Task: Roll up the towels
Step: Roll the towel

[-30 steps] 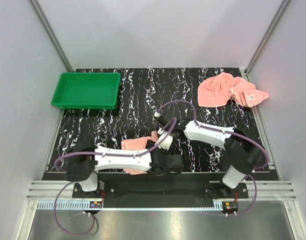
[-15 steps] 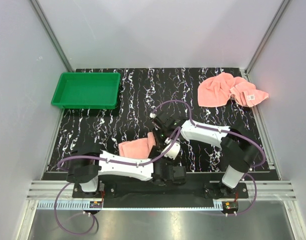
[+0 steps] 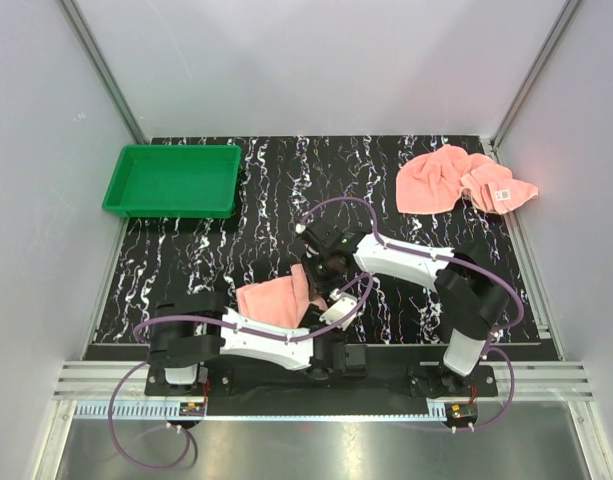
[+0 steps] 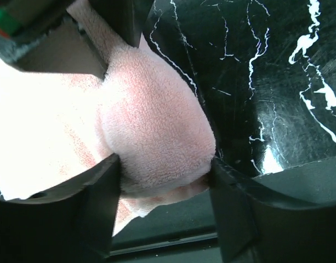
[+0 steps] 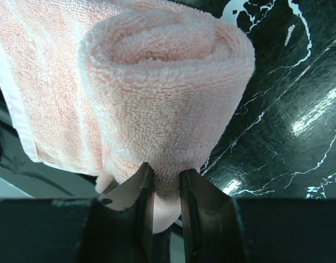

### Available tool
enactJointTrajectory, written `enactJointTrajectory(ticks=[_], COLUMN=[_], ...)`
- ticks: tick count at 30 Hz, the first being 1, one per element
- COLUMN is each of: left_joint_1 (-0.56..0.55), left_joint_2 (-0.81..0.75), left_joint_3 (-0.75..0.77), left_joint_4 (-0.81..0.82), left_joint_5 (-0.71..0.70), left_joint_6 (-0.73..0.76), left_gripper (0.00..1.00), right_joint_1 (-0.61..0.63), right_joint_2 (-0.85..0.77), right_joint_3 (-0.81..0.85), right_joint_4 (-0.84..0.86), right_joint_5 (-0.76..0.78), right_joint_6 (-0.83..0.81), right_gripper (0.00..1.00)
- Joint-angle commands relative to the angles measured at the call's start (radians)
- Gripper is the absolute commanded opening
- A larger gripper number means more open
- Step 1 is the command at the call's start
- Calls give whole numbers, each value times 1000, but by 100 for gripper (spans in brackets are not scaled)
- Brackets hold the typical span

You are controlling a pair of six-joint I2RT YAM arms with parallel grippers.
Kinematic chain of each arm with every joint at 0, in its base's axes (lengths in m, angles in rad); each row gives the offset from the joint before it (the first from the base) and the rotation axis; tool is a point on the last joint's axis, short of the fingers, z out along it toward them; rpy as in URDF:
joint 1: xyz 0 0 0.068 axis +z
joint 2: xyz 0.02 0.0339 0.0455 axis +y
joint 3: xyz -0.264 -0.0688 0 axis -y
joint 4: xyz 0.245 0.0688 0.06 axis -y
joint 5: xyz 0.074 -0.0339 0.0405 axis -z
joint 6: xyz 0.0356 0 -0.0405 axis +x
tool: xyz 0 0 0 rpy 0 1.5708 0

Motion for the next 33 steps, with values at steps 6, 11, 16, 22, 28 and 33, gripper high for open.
enactJointTrajectory(ticks=[6,11,16,22,28,33], left_joint_1=[-7,-3,33,91,103,144], left_joint_2=[28,20,6,-11,-64,-201], left_joint_3=[-17,-18,-25,-51,-68,-136], left_joint_4=[19,93,266,516,688,670], left_joint_5=[75,64,73,139,243,262], left_joint_6=[-61,74,322,668,911,674], left_gripper=[32,24,22,19,18,19], right_joint_1=[-100,-239,-446,-607,-696,-700], right_joint_2=[-64,-127,-218,-330,-425,-477], right_joint_3=[43,1,-20,-51,-80,-106], right_joint_4=[-63,-74,-103,-118,-150,-127], right_joint_5=[-81,-88,5,88,183,162], right_joint_6=[0,12,29,55,87,110], right_gripper=[46,60,63,64,66,66])
